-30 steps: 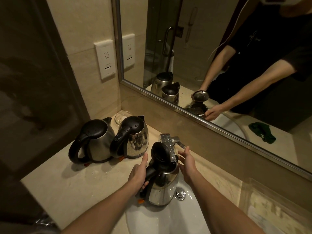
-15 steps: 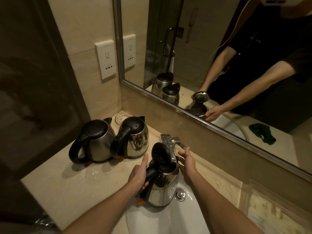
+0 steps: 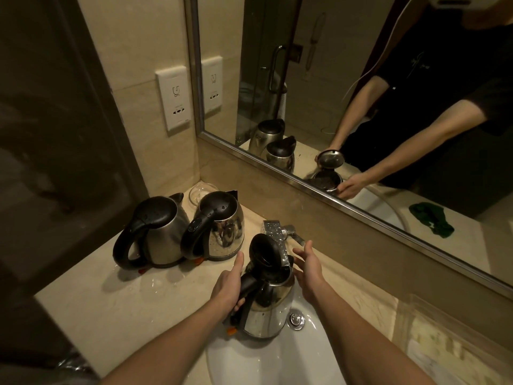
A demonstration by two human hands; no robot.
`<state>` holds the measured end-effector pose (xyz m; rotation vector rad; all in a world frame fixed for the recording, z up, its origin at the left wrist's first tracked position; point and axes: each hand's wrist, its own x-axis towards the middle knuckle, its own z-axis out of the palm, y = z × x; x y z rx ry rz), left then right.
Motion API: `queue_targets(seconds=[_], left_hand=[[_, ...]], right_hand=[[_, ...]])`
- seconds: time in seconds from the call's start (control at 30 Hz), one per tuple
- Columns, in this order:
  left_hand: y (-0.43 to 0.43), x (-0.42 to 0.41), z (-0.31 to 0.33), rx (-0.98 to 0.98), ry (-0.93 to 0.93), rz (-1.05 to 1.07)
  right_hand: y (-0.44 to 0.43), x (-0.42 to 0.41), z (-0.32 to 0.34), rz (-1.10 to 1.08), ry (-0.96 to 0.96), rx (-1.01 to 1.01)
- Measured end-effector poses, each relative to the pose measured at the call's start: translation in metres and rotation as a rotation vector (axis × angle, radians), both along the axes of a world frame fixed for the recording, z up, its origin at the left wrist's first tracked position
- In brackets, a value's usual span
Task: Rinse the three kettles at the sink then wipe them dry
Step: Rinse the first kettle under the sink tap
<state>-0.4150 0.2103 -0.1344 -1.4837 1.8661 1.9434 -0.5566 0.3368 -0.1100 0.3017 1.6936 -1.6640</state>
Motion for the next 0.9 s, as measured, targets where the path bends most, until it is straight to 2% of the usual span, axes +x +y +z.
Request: queue_targets(seconds=[0.9], left_hand=[[0.0002,0.0001,0.0104,0.022,0.034,-0.031]], right_hand=[[0.0000,-0.0036,0.0005,0.005,0.008,-0.013]])
